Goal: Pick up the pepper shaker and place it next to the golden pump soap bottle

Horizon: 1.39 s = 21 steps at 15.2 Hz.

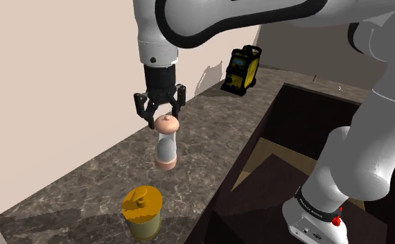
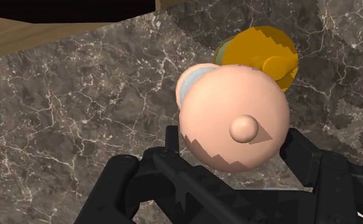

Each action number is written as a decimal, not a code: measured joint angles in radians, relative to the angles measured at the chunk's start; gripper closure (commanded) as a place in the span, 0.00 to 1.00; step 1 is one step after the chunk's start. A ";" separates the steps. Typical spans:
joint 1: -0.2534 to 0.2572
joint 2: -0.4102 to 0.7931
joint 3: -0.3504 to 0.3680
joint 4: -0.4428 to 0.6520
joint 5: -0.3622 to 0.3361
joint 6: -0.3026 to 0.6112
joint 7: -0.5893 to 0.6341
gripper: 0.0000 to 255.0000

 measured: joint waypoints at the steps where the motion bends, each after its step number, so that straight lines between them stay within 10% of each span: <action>1: 0.000 0.003 0.000 -0.008 -0.001 0.011 0.000 1.00; 21: 0.005 0.061 0.002 -0.212 -0.018 0.270 0.001 1.00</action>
